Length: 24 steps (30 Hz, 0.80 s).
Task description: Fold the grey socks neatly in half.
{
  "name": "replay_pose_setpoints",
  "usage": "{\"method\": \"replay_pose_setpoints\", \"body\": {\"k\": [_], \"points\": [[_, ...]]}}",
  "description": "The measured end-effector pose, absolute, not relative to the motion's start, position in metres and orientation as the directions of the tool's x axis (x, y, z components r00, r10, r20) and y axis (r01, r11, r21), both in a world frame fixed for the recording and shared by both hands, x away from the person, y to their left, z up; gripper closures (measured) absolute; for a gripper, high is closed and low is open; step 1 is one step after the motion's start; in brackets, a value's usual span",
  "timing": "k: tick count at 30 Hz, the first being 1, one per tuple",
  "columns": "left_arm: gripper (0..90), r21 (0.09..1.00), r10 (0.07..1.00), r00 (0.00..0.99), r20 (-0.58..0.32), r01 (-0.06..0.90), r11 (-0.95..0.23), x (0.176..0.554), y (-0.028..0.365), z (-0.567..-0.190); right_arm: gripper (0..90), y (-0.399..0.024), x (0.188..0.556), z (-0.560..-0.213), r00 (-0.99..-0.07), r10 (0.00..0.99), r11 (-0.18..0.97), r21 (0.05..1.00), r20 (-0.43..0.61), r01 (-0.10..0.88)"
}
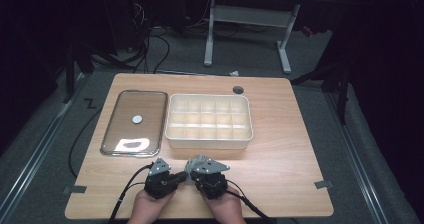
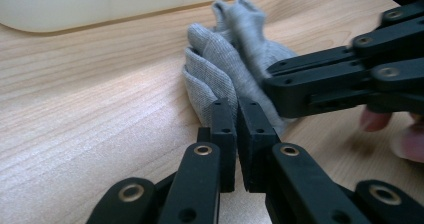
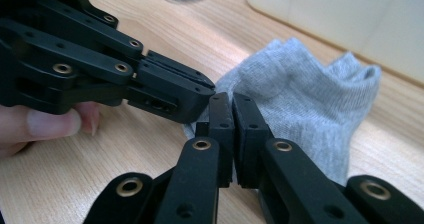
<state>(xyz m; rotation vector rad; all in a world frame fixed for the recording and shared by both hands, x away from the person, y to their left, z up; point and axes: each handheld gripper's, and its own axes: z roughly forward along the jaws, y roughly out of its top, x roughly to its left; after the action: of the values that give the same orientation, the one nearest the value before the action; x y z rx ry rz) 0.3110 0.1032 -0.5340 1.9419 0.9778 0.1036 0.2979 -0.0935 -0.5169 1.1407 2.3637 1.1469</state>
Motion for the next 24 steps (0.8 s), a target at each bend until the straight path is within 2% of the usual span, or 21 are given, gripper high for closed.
{"method": "replay_pose_setpoints", "body": {"k": [8, 17, 24], "points": [[86.5, 0.764, 0.668, 0.683, -0.294, 0.588, -0.265, 0.31, 0.102, -0.534, 88.5, -0.089, 0.296, -0.523, -0.66, 0.747, 0.394, 0.747, 0.08, 0.536], [84.4, 0.748, 0.659, 0.678, -0.326, 0.611, -0.258, 0.31, 0.109, -0.532, 88.6, -0.09, 0.295, -0.525, -0.661, 0.744, 0.391, 0.74, 0.097, 0.548], [86.0, 0.733, 0.662, 0.669, -0.338, 0.628, -0.261, 0.313, 0.113, -0.534, 88.6, -0.085, 0.293, -0.526, -0.683, 0.722, 0.399, 0.737, 0.114, 0.545]]}}
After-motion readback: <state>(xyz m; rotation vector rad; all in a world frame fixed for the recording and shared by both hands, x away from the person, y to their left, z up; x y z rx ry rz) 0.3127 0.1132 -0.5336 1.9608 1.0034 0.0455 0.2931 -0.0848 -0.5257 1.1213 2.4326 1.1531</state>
